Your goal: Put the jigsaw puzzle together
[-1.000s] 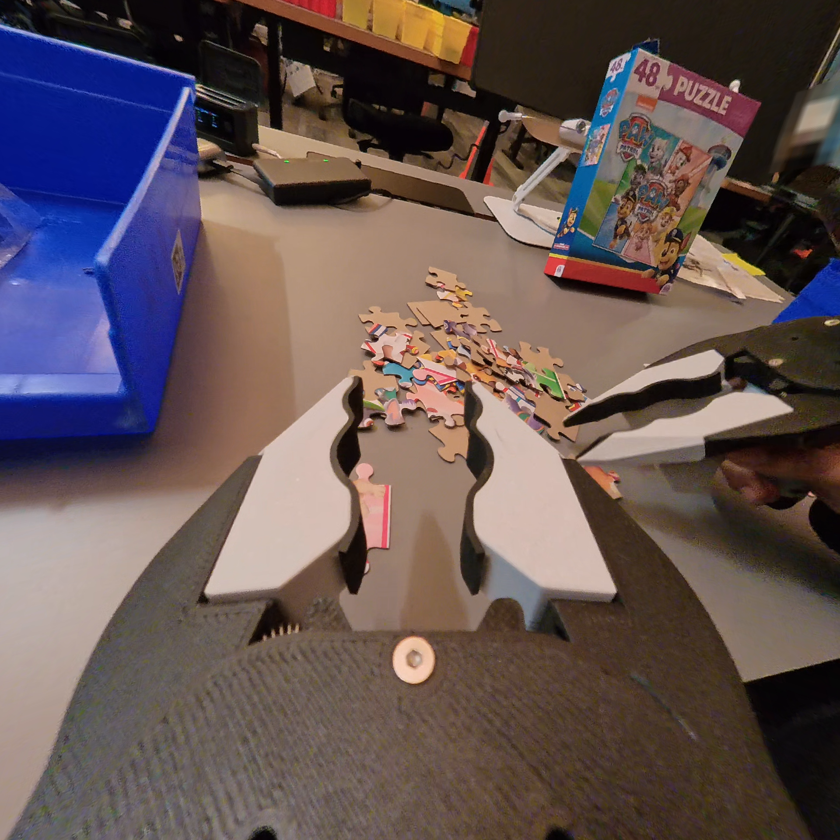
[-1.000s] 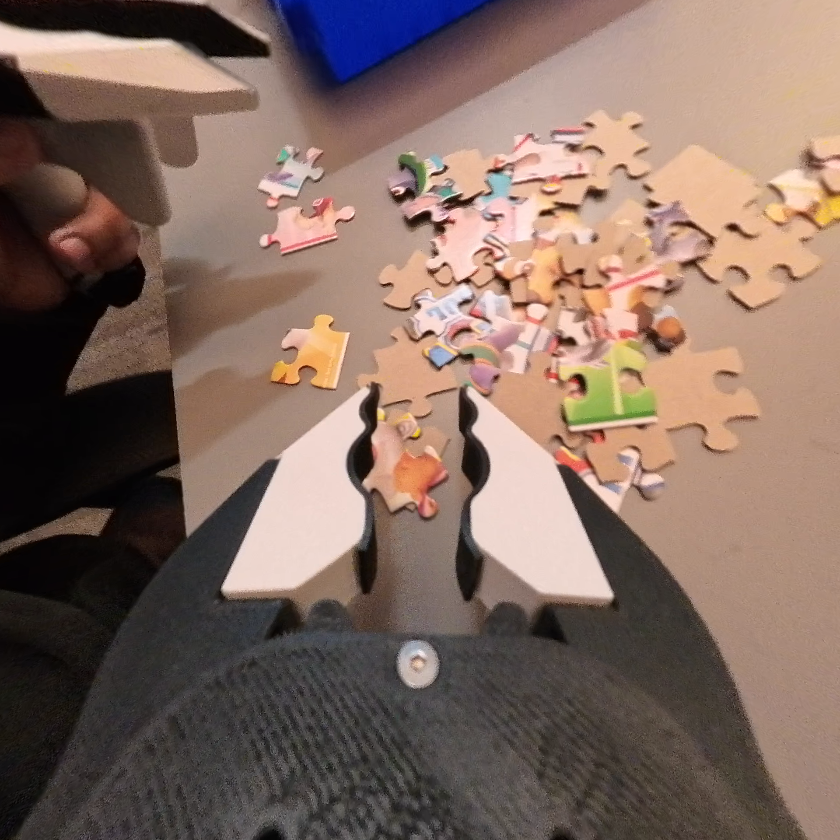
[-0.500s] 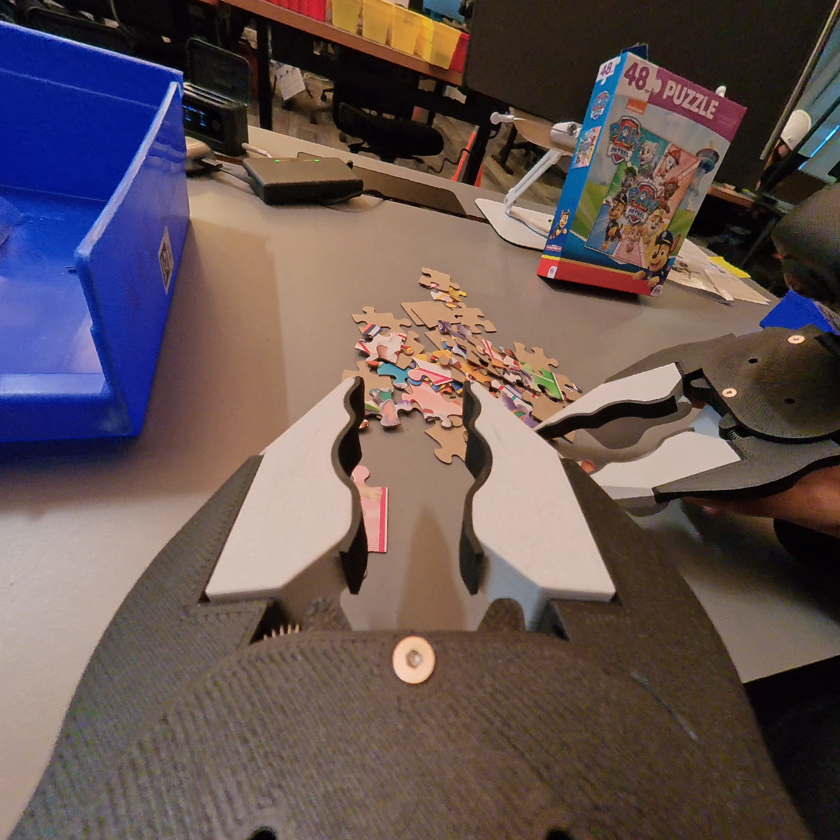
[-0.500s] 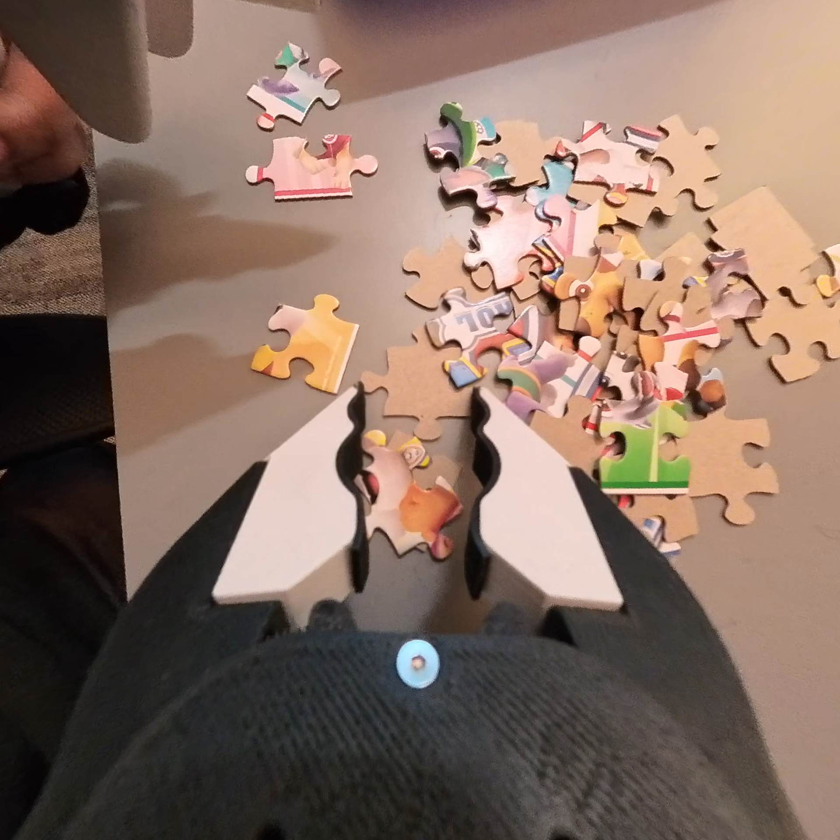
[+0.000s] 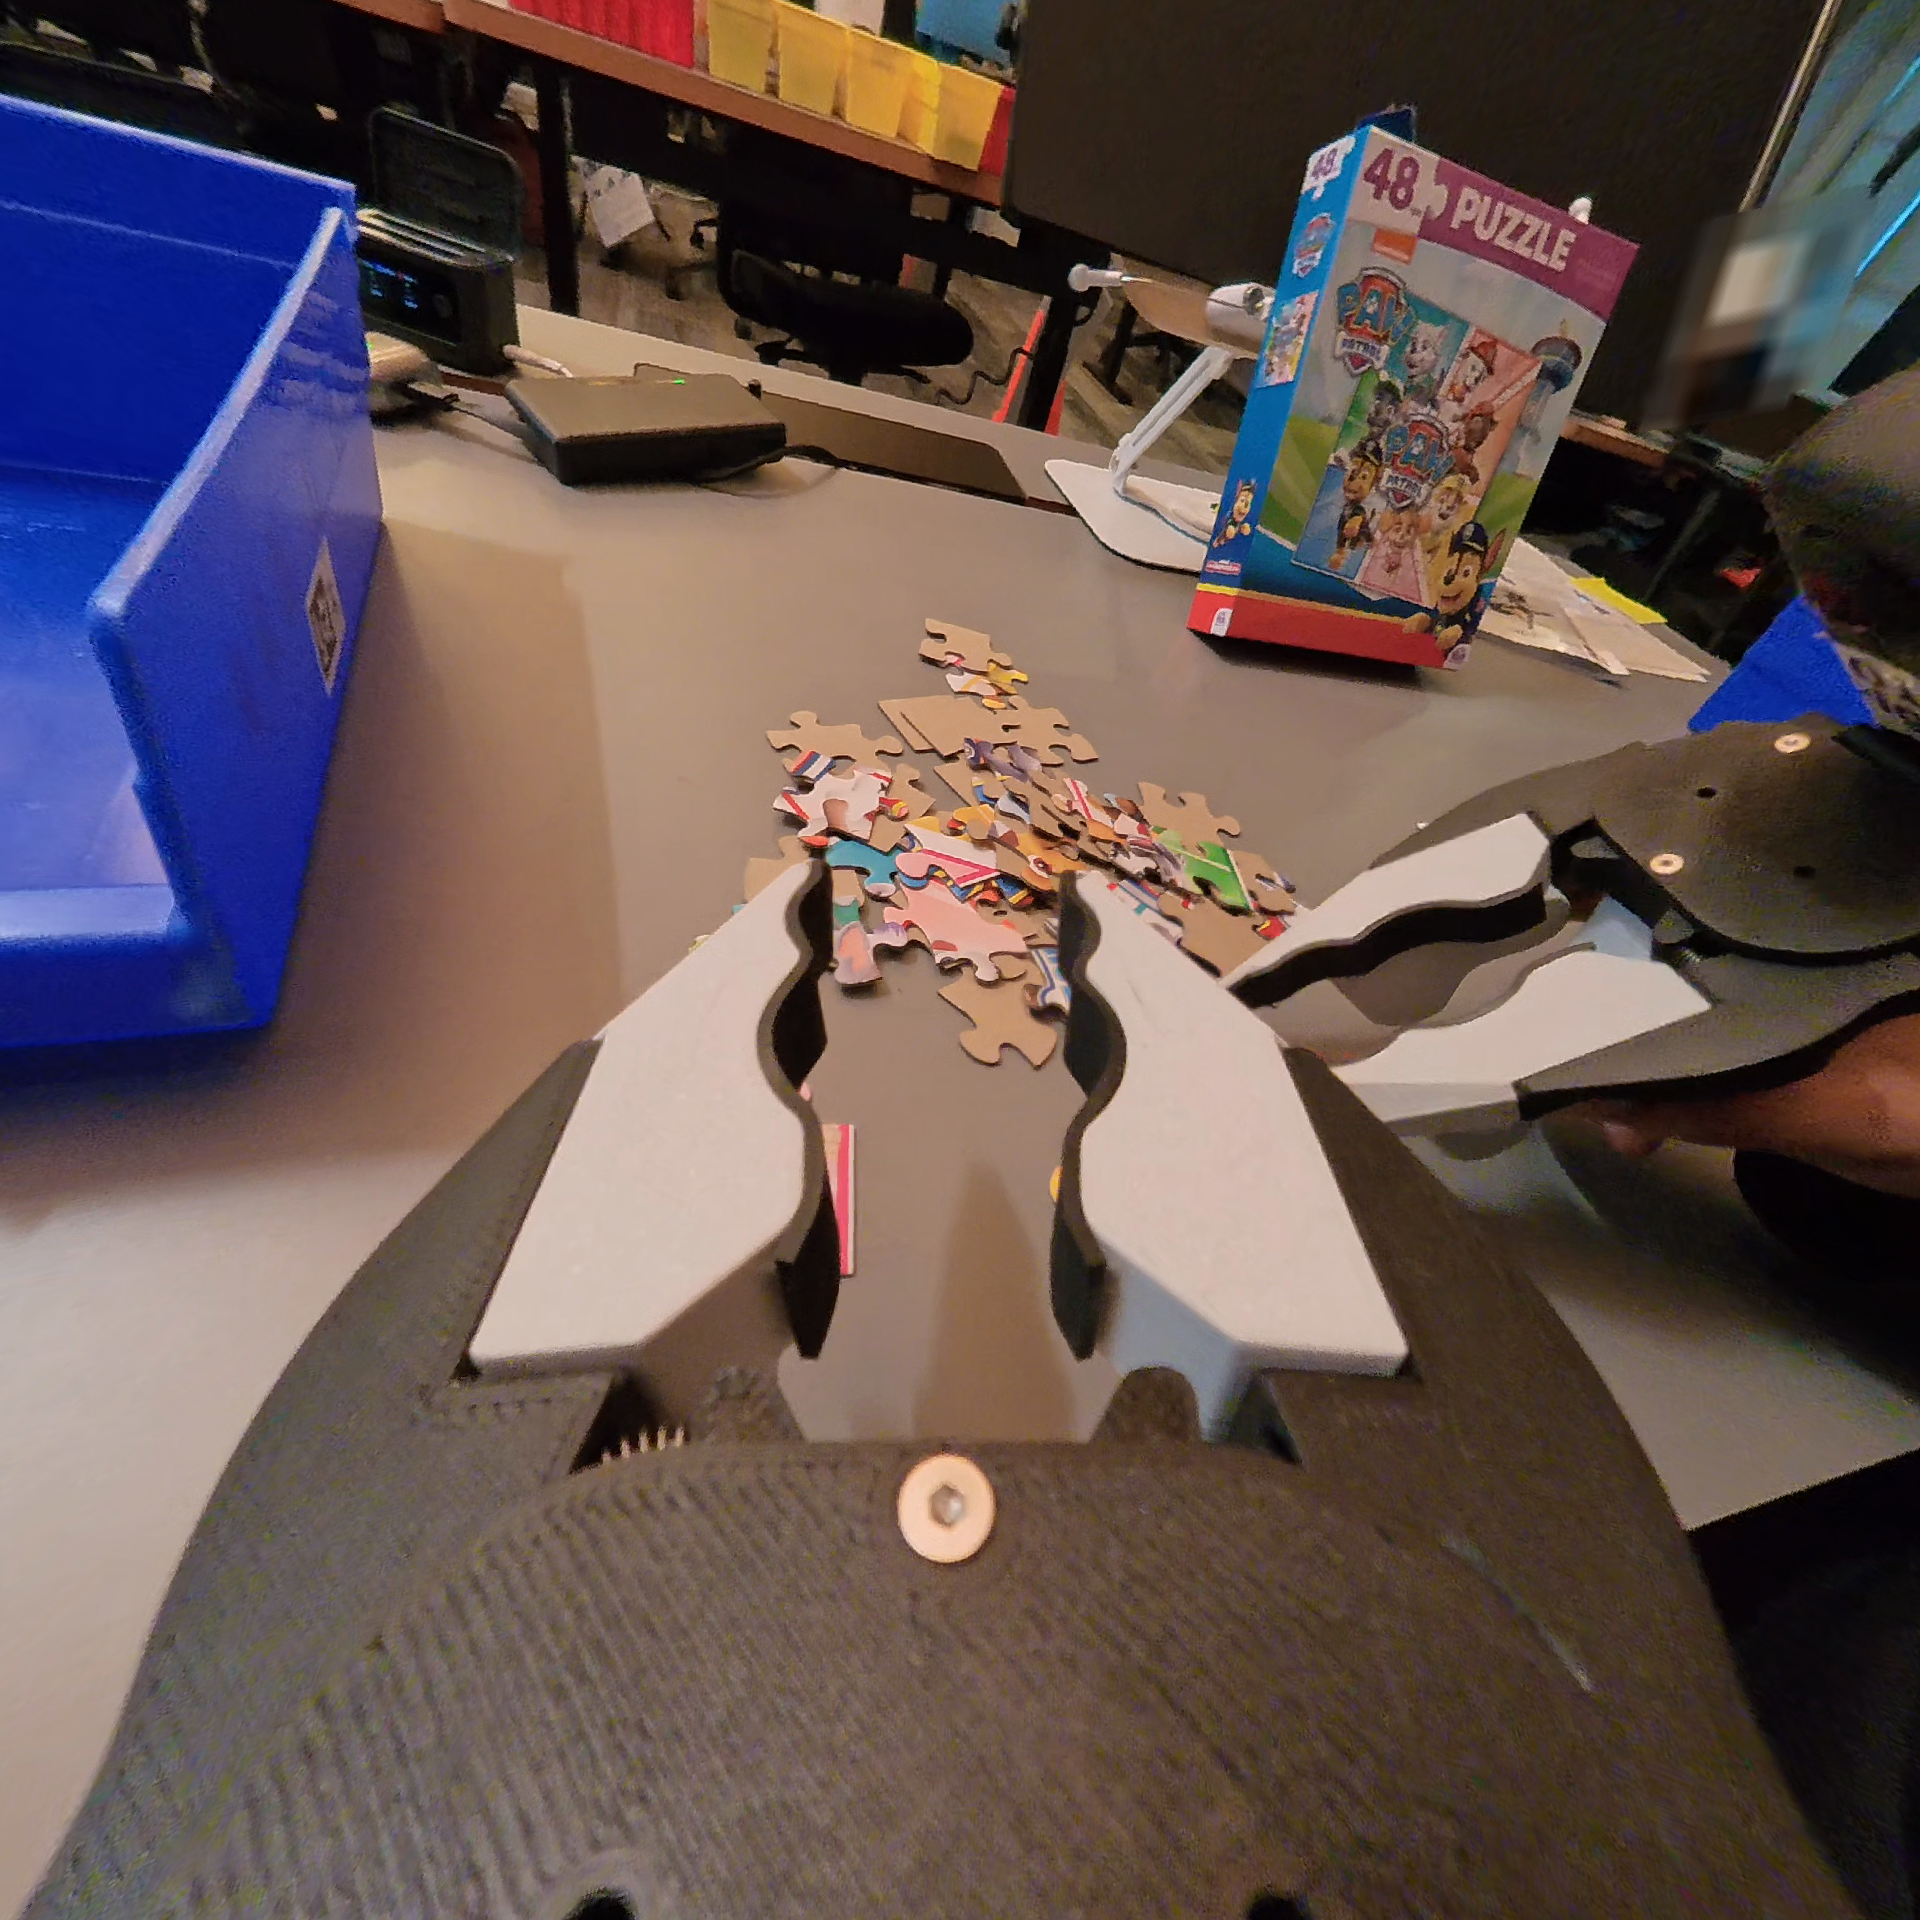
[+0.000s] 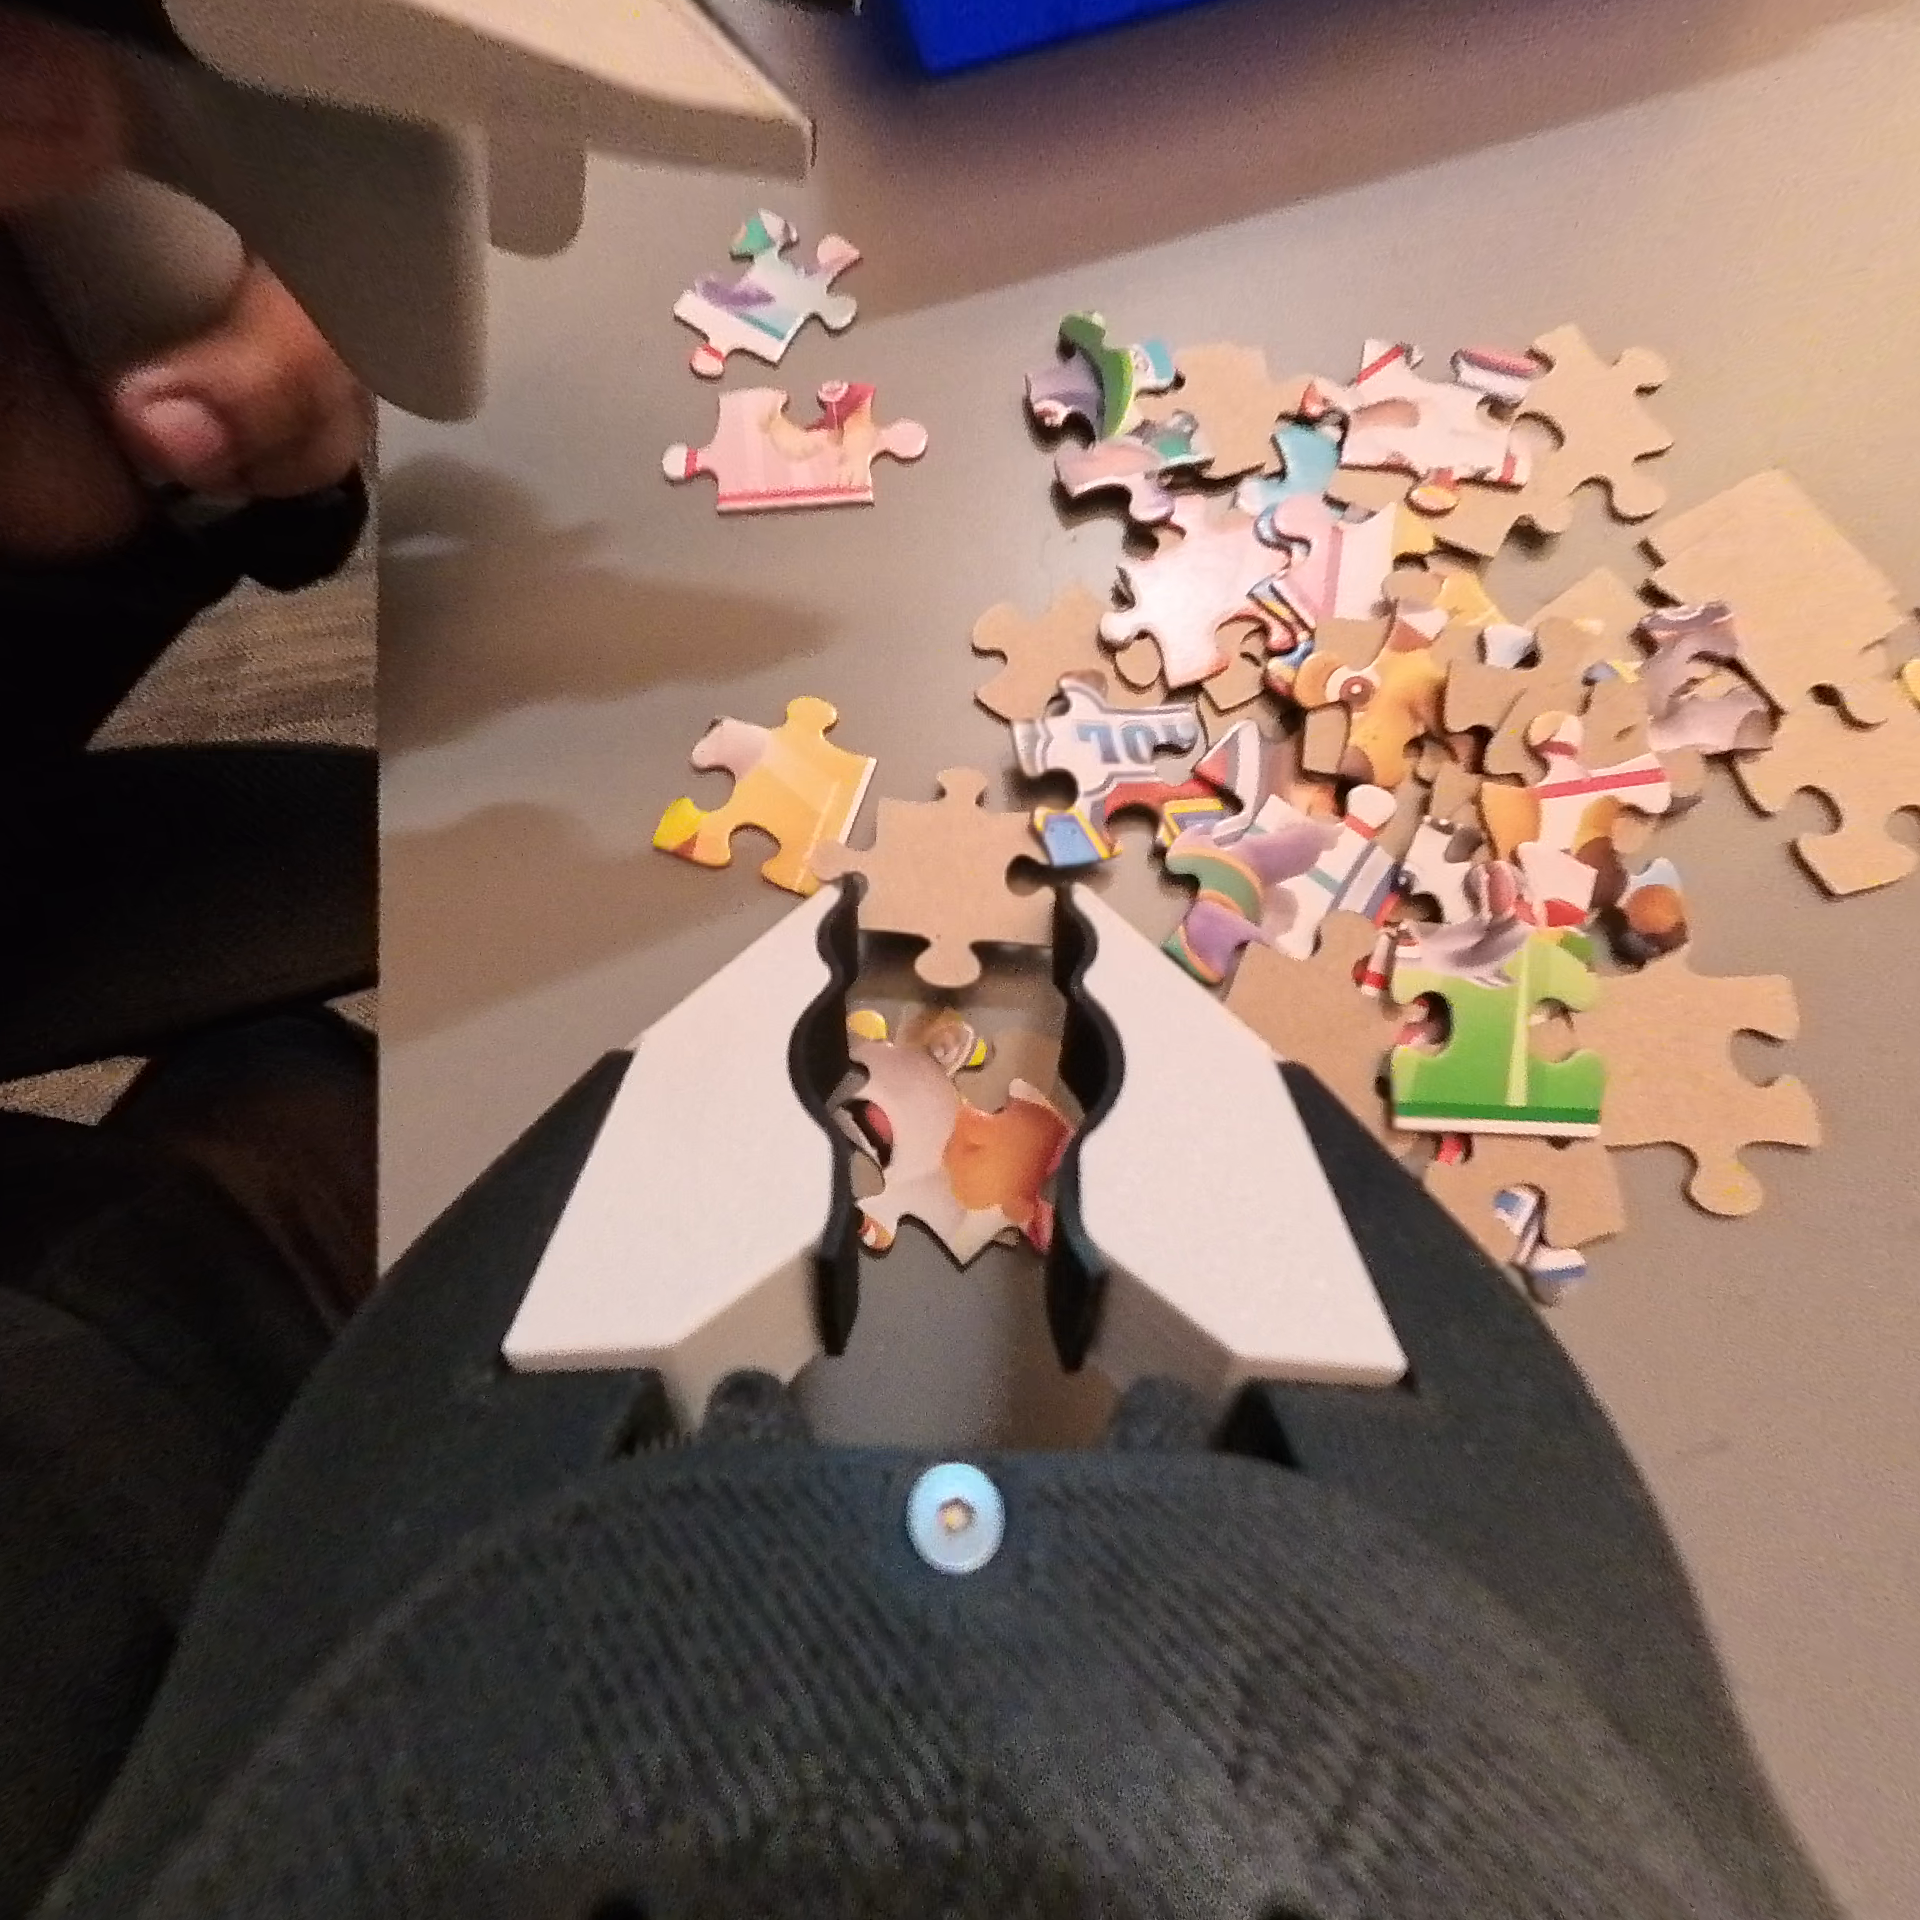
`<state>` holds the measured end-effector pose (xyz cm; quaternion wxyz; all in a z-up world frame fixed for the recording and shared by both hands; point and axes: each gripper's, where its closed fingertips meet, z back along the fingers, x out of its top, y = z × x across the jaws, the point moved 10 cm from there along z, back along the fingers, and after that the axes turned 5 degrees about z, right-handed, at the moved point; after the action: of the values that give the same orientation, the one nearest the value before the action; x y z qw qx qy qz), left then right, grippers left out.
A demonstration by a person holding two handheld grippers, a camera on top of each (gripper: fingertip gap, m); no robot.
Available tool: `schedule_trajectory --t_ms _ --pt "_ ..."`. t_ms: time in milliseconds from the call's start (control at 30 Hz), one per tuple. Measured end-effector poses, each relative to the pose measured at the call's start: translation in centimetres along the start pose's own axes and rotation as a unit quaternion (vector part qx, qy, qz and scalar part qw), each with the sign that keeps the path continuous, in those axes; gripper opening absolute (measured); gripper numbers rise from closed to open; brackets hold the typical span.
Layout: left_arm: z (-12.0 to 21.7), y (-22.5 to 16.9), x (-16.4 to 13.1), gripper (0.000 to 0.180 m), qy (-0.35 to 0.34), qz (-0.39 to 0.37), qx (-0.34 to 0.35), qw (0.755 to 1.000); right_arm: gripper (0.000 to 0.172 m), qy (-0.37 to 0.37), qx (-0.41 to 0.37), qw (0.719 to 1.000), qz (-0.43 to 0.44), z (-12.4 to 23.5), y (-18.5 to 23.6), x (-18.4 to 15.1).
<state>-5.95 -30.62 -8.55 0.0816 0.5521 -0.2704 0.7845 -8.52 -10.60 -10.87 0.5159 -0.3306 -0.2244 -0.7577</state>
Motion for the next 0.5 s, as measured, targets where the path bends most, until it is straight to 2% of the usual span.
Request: schedule_trajectory --t_ms 133,200,333,433,500 --pt "-0.1 -0.5 0.0 0.041 -0.001 -0.002 -0.037 0.999 0.036 -0.058 0.017 0.998 -0.021 1.5 -0.4 0.6" --pt "-0.3 -1.0 -0.2 0.041 0.006 -0.001 -0.076 0.997 0.009 -0.097 0.041 0.994 -0.042 2.4 -0.7 0.8" --pt "-0.7 -2.0 -0.8 0.04 0.039 -0.026 -0.131 0.99 0.015 -0.116 0.071 0.987 -0.091 3.6 -1.9 0.4" --pt "-1.1 -2.7 -1.3 0.039 0.066 -0.06 -0.133 0.987 0.017 -0.109 0.061 0.988 -0.088 4.0 -2.2 -0.3" --pt "-1.2 -3.0 -1.6 0.037 0.083 -0.077 -0.135 0.984 0.023 -0.099 0.063 0.991 -0.071 4.1 -1.8 -0.6"
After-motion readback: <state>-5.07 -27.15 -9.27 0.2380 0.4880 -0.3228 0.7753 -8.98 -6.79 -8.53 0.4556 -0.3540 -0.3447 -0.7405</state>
